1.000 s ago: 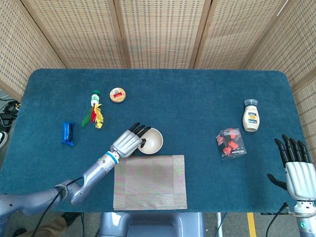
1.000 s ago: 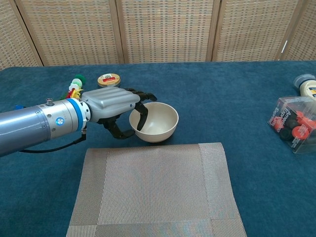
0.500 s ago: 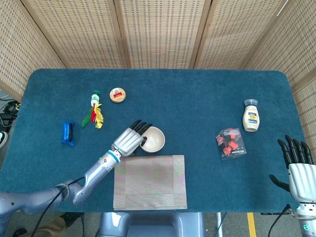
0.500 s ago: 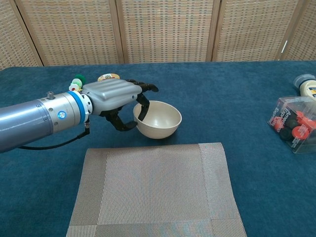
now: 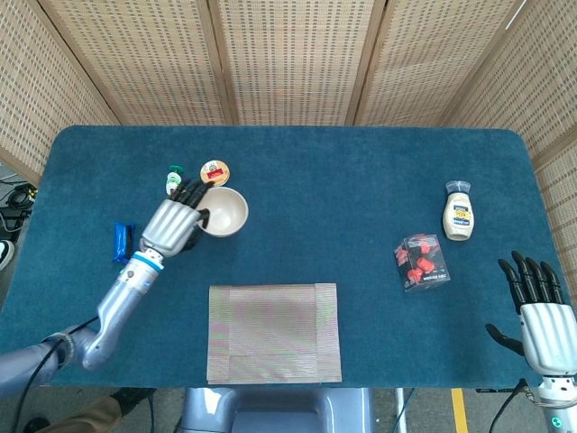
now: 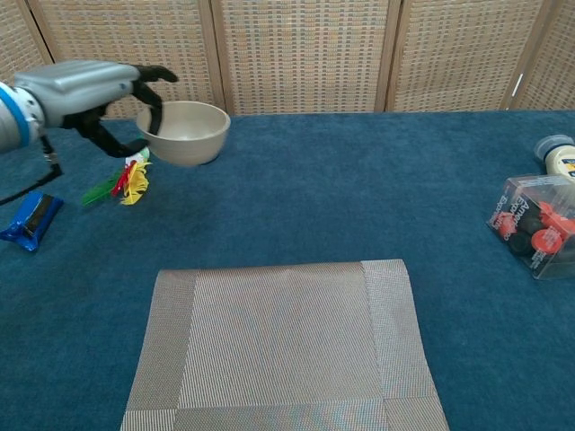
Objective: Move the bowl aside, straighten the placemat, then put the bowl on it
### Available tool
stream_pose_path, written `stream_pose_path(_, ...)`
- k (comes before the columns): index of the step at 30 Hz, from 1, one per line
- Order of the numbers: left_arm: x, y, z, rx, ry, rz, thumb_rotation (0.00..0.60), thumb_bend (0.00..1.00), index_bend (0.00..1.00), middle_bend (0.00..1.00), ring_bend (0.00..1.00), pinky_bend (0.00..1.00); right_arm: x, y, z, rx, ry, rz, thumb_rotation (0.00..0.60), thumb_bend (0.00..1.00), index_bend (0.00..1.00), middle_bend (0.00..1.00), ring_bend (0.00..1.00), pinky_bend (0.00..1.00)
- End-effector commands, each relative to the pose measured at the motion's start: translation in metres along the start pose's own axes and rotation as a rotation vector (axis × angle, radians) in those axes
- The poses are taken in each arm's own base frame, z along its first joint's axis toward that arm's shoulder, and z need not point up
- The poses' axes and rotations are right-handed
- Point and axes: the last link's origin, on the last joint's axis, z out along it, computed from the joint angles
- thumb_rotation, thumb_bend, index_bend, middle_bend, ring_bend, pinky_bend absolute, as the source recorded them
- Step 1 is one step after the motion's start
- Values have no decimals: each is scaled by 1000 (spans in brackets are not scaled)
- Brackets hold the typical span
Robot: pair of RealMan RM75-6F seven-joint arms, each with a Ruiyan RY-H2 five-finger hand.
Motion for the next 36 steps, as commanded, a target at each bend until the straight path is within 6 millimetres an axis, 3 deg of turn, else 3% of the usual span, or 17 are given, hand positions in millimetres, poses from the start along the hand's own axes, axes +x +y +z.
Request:
stream_pose_path(1, 0, -52, -26, 130, -10, -36, 600, 561, 737, 0, 0, 0, 0, -2, -1, 8, 1, 3, 600, 0, 91, 0, 0, 0)
stream_pose_path(7, -15, -119, -65, 311, -54, -93, 600, 562, 746, 0, 0, 0, -1, -7, -2, 27, -2, 3, 600, 0, 92, 0, 0, 0)
stream_pose_path(10, -26, -137, -79, 371, -83, -122, 600, 566, 746, 0, 0, 0, -2, -9, -2, 33, -4, 2, 600, 0, 92, 0, 0, 0)
stream_pose_path(15, -44, -158, -90, 452, -108, -174, 600, 569, 748, 0, 0, 0, -4, -10, -1, 37, -12, -3, 600, 0, 92, 0, 0, 0)
stream_pose_path(27, -69, -179, -96, 574, -158, -191, 600, 567, 714, 0, 0, 0, -4, -9, 0, 31, -9, -6, 600, 0, 93, 0, 0, 0)
stream_pose_path(28, -70, -179, -96, 584, -165, -189, 600, 554, 674, 0, 0, 0, -4, -9, 0, 32, -9, -5, 600, 0, 93, 0, 0, 0)
stream_pose_path(30, -72, -180, -97, 597, -174, -188, 600, 399, 477, 0, 0, 0, -4, -9, 0, 31, -9, -4, 600, 0, 94, 0, 0, 0)
stream_pose_path(32, -72, -180, -97, 601, -178, -192, 600, 87, 114, 0, 0, 0, -3, -9, -1, 32, -8, -4, 600, 0, 94, 0, 0, 0)
stream_pose_path(34, -69, -179, -98, 599, -165, -216, 600, 0, 0, 0, 0, 0, -3, -9, -1, 32, -7, -4, 600, 0, 95, 0, 0, 0)
stream_pose_path(36, -64, -178, -99, 589, -142, -245, 600, 0, 0, 0, 0, 0, -3, -9, -1, 32, -6, -4, 600, 0, 94, 0, 0, 0)
